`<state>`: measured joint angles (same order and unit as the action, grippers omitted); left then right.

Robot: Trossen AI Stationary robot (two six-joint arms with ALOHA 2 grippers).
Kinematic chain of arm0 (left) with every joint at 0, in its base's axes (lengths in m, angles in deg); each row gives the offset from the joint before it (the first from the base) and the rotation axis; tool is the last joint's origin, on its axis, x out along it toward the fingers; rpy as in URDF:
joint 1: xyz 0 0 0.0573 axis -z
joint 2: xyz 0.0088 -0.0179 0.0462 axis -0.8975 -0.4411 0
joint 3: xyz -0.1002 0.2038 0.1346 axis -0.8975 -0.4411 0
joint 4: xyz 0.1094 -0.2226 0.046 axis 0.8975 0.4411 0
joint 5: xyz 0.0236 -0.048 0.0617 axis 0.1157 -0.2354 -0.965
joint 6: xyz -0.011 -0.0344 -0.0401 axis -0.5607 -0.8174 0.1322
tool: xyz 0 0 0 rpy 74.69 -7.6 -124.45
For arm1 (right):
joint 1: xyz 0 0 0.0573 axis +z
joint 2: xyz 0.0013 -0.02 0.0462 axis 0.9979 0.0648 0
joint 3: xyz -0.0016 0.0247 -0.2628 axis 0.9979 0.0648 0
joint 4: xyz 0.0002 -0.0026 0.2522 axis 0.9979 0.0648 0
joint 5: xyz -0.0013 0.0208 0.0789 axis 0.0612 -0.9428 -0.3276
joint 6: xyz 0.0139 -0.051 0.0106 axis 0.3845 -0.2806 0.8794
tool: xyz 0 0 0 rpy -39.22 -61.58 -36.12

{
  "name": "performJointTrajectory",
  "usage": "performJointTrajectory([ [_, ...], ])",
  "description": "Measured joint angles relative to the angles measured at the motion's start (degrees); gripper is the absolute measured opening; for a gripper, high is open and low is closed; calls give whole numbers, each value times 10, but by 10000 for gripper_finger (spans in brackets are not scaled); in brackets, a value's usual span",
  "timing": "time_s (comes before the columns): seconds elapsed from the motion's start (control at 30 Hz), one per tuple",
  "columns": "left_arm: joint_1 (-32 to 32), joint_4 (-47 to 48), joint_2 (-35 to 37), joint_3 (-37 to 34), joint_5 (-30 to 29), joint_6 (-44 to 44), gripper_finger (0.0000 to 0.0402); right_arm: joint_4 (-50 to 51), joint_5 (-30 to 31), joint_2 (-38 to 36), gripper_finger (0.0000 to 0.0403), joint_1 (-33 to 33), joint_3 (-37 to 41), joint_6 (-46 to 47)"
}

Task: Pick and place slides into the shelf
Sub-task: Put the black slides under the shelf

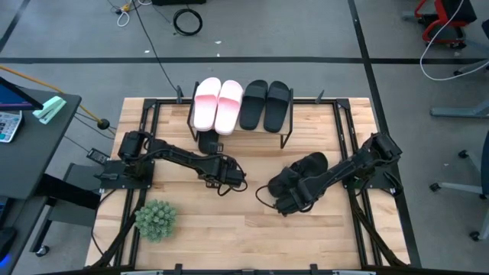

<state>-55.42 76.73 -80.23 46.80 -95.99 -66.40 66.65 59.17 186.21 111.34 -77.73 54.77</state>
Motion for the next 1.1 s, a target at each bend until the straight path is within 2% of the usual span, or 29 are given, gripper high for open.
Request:
performJointTrajectory([
  [0.17, 0, -1, 0, 0, 0, -2, 107, 9, -82, 0, 177, -10, 31, 43],
  [0.43, -2, -6, 0, 0, 0, 1, 107, 11, -86, 0, 176, -10, 99, 102],
  [0.53, -4, -6, 0, 0, 0, 1, 107, 15, -92, 0, 165, -10, 105, 103],
  [0.63, -4, -6, 0, 0, 0, 1, 107, 15, -90, 0, 129, -10, 104, 103],
  [0.8, -5, 6, 0, 0, 0, 2, 106, 17, -93, 0, 27, -7, 90, 96],
  [0.87, -5, 27, 0, 0, 0, 2, 102, 13, -84, 0, 15, 1, 76, 81],
  [1.0, -4, 84, 0, 0, 0, -26, 89, -29, -41, 0, 31, 25, 25, 36],
  [1.1, -1, 159, 0, 3, 1, -63, 79, -109, 14, 0, 20, 39, -18, -55],
])
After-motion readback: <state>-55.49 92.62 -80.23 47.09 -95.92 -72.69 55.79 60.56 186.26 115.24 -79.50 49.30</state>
